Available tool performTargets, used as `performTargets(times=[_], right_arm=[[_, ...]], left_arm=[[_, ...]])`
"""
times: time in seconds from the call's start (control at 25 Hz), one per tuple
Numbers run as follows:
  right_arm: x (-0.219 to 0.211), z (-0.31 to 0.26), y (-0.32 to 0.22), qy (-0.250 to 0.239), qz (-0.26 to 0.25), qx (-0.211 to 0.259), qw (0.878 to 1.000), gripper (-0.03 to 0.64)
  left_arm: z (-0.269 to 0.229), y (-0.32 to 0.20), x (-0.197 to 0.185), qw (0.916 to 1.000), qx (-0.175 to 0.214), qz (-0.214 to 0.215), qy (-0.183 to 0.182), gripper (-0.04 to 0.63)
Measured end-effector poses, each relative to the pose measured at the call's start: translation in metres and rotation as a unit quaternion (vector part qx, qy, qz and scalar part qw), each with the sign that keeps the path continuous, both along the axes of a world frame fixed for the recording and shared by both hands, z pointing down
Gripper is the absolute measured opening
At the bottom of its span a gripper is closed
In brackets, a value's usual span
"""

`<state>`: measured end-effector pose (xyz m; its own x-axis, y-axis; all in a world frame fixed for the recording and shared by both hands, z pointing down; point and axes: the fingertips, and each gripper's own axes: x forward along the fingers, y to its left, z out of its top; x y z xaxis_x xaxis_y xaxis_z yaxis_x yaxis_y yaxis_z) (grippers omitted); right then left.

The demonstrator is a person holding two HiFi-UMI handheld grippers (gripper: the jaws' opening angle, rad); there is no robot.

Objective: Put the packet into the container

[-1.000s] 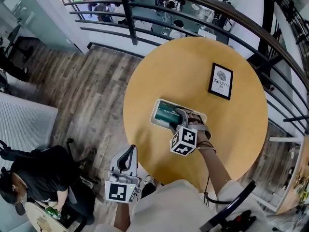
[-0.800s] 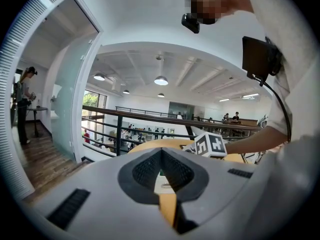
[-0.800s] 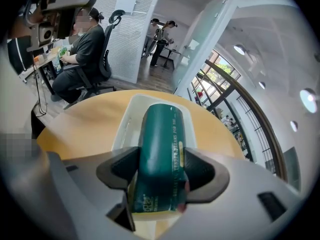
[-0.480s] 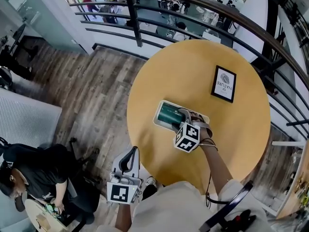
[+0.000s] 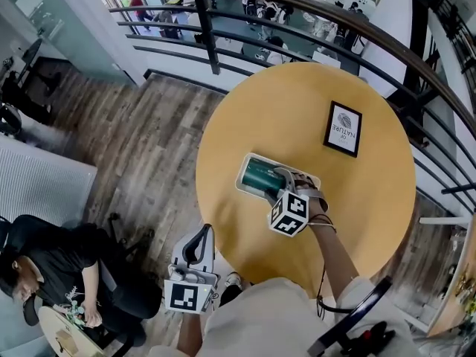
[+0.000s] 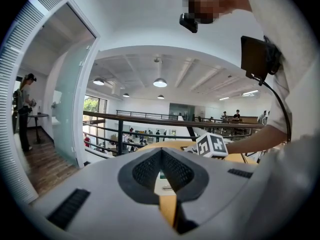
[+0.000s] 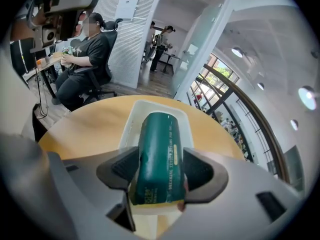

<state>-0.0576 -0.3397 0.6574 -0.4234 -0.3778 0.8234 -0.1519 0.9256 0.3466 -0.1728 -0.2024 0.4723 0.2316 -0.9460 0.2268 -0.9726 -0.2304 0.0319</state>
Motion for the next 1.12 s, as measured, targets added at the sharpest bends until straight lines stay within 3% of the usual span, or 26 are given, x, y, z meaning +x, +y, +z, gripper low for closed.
performTargets(times=[0.16,0.44,0.52,0.64,1.12], right_arm=[[0.002,-0.008,0.000,-0.004,0.004,0.023,1.000,0.281],[0.002,-0.021,-0.001,-0.009,0.017,0.066,0.998,0.189],[0.003,-0.023,0.001,-0.003,0.019,0.081,0.996,0.147],[0.004,-0.027,-0.001,0.000,0.028,0.116,0.993,0.005],[0.008,-0.081,0.014,-0.078,0.069,0.160,0.982,0.005]], left_arm=[[-0.002,0.001,0.002,1.0000,0.006,0.006,0.000,0.005],[-0.010,0.008,0.001,0.9997,0.022,0.007,-0.009,0.005],[-0.012,0.013,-0.001,0.9996,0.024,0.005,-0.010,0.005],[-0.014,0.015,-0.005,0.9995,0.029,0.003,-0.012,0.005],[-0.045,0.026,0.001,0.9976,0.067,0.016,-0.004,0.005]])
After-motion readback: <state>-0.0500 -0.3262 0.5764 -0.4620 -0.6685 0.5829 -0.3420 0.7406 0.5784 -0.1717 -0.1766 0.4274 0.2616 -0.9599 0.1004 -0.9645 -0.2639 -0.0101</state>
